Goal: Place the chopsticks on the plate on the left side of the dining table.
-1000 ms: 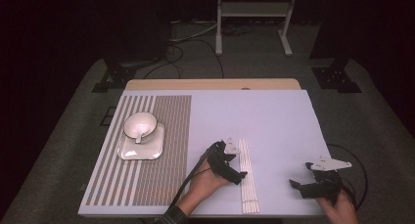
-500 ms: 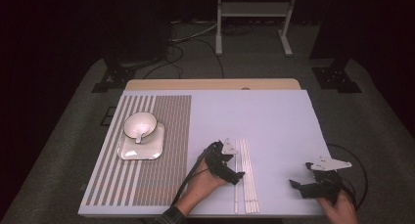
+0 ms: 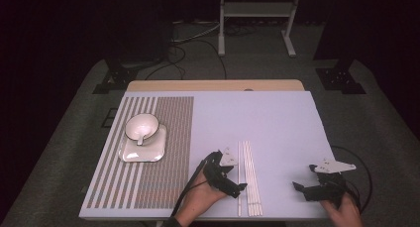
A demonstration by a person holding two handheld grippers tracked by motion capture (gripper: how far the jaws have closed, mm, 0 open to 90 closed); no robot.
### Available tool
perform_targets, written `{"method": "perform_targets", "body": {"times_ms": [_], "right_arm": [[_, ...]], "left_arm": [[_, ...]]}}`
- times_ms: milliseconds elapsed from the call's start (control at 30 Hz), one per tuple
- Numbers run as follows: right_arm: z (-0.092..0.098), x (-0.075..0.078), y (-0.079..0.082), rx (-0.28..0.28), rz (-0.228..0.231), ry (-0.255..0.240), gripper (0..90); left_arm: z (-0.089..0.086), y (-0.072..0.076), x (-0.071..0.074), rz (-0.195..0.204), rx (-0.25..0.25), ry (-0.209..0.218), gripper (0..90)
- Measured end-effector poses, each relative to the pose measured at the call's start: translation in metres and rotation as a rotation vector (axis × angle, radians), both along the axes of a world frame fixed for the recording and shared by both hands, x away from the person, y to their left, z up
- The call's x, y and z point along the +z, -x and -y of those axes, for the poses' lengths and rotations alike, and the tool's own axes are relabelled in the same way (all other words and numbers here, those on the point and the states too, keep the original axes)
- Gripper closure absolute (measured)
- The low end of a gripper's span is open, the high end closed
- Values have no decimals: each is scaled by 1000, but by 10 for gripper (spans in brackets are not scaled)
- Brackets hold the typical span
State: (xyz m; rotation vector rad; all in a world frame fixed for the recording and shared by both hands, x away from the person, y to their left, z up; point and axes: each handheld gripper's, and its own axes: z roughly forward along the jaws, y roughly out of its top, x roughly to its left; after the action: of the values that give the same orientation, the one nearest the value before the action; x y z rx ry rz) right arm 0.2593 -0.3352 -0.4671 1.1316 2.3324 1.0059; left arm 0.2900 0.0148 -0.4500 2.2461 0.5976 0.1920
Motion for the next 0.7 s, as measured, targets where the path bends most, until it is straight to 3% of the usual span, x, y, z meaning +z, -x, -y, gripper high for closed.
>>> {"method": "perform_targets", "body": {"times_ms": [367, 533, 700], "right_arm": [[0, 0, 0, 0, 0, 0, 80], [0, 0, 0, -1, 0, 0, 80], [0, 0, 0, -1, 0, 0, 80]], "left_arm": [[-8, 36, -6, -20, 3, 61, 0], [-7, 50, -10, -3, -10, 40, 0], [-7, 53, -11, 4, -9, 37, 0]]}}
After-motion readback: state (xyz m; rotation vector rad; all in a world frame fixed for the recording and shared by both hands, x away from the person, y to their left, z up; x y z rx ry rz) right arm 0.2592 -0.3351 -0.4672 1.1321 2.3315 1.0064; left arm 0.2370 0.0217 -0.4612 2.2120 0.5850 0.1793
